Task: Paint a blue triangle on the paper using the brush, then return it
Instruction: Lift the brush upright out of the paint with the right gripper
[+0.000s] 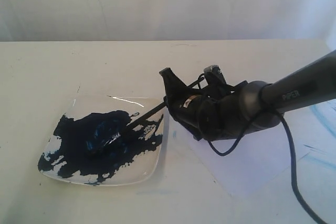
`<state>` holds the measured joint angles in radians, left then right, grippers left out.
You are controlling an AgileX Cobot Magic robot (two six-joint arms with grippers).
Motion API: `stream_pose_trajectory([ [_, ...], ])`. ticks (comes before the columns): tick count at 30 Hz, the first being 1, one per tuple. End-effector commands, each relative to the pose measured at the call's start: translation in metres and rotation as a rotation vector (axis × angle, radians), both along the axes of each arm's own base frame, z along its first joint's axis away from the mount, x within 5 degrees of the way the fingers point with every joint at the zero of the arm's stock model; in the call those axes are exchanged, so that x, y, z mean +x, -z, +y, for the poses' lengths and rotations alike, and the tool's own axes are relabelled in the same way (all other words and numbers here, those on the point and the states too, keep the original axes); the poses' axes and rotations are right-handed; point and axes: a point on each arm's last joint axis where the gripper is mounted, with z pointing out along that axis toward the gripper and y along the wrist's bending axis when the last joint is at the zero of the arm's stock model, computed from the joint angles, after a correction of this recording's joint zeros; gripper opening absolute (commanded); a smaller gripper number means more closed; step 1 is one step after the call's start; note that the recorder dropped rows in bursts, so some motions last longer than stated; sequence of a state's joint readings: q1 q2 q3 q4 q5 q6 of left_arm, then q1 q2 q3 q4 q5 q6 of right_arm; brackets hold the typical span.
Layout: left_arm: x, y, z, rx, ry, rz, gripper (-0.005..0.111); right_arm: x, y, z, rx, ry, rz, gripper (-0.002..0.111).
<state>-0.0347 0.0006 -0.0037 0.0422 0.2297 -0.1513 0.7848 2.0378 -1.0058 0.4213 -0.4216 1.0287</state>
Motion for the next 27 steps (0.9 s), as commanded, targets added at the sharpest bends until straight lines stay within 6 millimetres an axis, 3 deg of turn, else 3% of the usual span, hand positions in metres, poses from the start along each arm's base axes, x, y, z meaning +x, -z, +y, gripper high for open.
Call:
stream_pose_trajectory([
  [1,0.000,0.001,0.000,-0.012,0.003,0.005,0.000,0.002,-0.013,-0.003,-0.020,-0.025,-0.068,0.000],
  [14,0.000,0.001,0.000,-0.012,0.003,0.005,0.000,-0.001,-0.070,-0.003,-0.095,-0.161,-0.369,0.000],
  [21,0.000,0.001,0.000,-0.012,0.003,0.005,0.000,-0.009,-0.111,0.005,-0.152,-0.333,-0.758,0.000],
  [27,0.000,0.001,0.000,-0.012,0.003,0.005,0.000,-0.020,-0.133,0.012,-0.251,-0.461,-1.099,0.000],
])
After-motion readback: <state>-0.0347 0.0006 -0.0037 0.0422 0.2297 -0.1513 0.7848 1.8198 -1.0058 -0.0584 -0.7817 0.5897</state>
